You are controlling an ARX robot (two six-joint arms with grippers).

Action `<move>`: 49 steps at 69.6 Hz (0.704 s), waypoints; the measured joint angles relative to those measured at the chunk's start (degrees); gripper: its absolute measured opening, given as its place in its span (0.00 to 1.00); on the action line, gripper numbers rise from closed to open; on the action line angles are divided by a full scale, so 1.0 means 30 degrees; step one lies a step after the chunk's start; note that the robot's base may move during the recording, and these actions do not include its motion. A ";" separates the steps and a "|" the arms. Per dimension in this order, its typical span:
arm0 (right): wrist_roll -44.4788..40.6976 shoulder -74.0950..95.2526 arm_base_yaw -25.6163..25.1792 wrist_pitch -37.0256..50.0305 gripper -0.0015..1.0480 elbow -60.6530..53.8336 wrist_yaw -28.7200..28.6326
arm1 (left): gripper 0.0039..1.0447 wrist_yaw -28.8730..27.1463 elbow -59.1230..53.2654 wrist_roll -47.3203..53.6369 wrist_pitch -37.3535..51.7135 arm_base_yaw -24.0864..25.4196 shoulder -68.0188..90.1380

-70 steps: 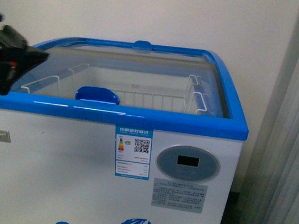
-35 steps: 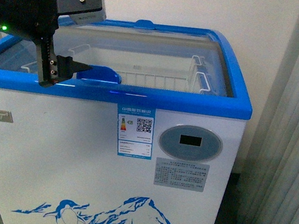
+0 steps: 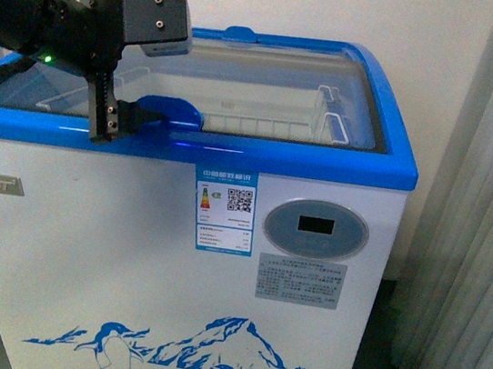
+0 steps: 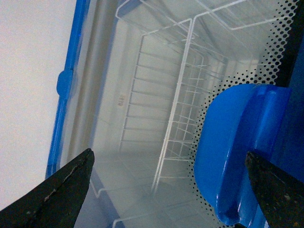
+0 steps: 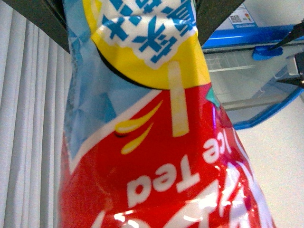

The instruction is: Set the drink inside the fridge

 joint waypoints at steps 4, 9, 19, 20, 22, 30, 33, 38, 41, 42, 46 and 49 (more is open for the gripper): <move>0.0000 0.0000 0.0000 0.0000 0.39 0.0000 0.0000 | 0.92 -0.0204 0.1122 0.0058 -0.0044 -0.0029 0.0714; 0.0000 0.0000 0.0000 0.0000 0.39 0.0000 0.0000 | 0.92 -0.0510 0.2441 0.0066 -0.0095 -0.0058 0.1537; 0.0000 0.0000 0.0000 0.0000 0.39 0.0000 0.0000 | 0.92 -0.1690 0.6375 0.0095 -0.0605 -0.0175 0.3905; 0.0000 0.0000 0.0000 0.0000 0.39 0.0000 0.0000 | 0.92 -0.1836 0.6696 0.0095 -0.0634 -0.0189 0.4102; 0.0000 0.0007 0.0000 0.0000 0.39 0.0000 0.0000 | 0.92 -0.2273 0.7737 0.0073 -0.0707 -0.0226 0.4743; 0.0000 0.0000 0.0000 0.0000 0.39 0.0000 0.0000 | 0.92 -0.3861 1.1781 -0.0255 -0.1297 -0.0291 0.7169; 0.0000 0.0000 0.0000 0.0000 0.39 0.0000 0.0000 | 0.92 -0.4415 1.3602 -0.0576 -0.1756 -0.0313 0.8211; 0.0000 0.0000 0.0000 0.0000 0.39 0.0000 0.0000 | 0.92 -0.5289 1.6378 -0.1180 -0.2550 -0.0379 0.9770; 0.0000 0.0000 0.0000 0.0000 0.39 0.0000 0.0000 | 0.92 -0.6047 1.8455 -0.1508 -0.3169 -0.0459 1.0965; 0.0000 0.0000 0.0000 0.0000 0.39 0.0000 -0.0007 | 0.92 -0.6178 1.8863 -0.1974 -0.3279 -0.0474 1.1213; 0.0000 0.0007 0.0000 0.0000 0.39 0.0000 -0.0007 | 0.92 -0.6550 2.0028 -0.2521 -0.3621 -0.0503 1.1839; 0.0000 0.0007 0.0000 0.0000 0.39 0.0000 0.0000 | 0.92 -0.6994 2.0793 -0.3089 -0.3891 -0.0568 1.2276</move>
